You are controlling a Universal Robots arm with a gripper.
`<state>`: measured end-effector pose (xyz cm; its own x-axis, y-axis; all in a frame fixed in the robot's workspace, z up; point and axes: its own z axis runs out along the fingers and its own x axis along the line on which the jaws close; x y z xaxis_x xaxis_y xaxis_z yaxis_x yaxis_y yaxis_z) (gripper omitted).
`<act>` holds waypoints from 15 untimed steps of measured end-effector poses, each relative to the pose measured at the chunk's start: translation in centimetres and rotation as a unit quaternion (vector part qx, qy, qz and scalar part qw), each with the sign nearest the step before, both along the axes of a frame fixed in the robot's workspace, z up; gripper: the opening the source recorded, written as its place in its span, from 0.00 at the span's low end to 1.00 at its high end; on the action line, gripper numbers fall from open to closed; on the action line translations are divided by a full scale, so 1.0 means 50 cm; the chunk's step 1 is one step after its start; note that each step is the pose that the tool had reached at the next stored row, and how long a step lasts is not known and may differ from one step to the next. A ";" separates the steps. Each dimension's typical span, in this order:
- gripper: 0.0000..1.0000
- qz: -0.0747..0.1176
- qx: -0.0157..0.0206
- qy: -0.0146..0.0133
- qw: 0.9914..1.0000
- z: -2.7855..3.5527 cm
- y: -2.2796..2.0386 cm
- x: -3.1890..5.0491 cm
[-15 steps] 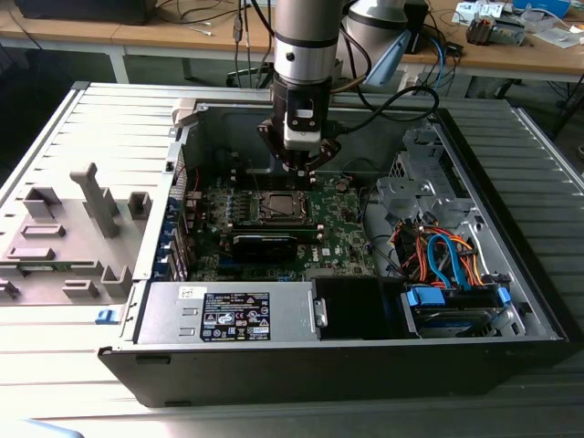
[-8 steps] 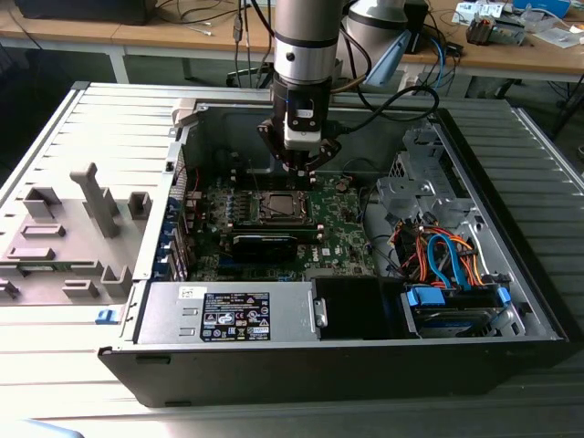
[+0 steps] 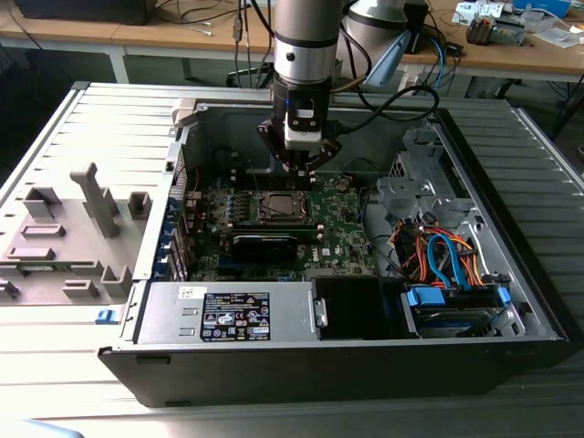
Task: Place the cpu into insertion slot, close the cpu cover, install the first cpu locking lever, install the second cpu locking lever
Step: 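Install the first cpu locking lever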
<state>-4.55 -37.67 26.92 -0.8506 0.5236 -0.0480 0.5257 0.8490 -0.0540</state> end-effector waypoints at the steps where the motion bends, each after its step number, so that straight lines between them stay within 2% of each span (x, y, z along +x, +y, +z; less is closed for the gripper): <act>1: 0.11 0.000 0.000 0.000 1.000 0.000 0.0000 0.000; 15: 0.11 0.005 0.000 0.000 1.000 0.000 0.0000 0.000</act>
